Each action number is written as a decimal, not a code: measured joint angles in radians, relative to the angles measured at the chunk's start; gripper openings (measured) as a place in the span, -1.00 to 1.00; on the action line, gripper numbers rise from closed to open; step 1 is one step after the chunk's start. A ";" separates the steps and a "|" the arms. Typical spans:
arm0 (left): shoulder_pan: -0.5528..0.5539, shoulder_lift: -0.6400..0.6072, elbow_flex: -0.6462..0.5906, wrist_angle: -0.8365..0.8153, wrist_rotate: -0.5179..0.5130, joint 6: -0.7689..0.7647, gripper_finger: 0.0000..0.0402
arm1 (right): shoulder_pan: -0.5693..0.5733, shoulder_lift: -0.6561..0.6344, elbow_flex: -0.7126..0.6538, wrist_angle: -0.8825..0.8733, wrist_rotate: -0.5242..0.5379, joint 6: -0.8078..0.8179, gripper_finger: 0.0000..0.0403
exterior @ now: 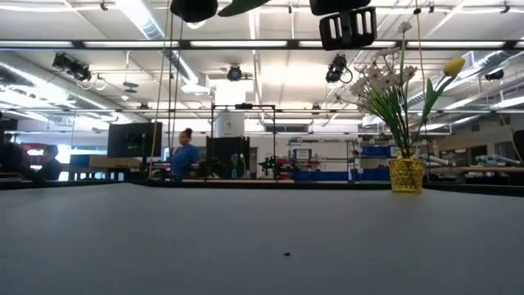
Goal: Sort flowers into vase by color
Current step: Put the black tulip flower into the transparent vase
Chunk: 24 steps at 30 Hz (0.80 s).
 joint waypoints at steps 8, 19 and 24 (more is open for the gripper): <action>0.003 0.000 0.000 0.007 0.000 -0.004 -0.92 | -0.003 0.000 0.000 -0.001 0.025 -0.007 -0.48; 0.014 -0.004 0.000 0.051 0.000 -0.254 -0.42 | -0.003 0.000 0.000 -0.006 0.069 -0.024 -0.94; 0.013 -0.040 0.000 0.009 0.000 -0.448 -0.10 | 0.012 -0.042 0.000 -0.054 0.254 -0.060 -0.97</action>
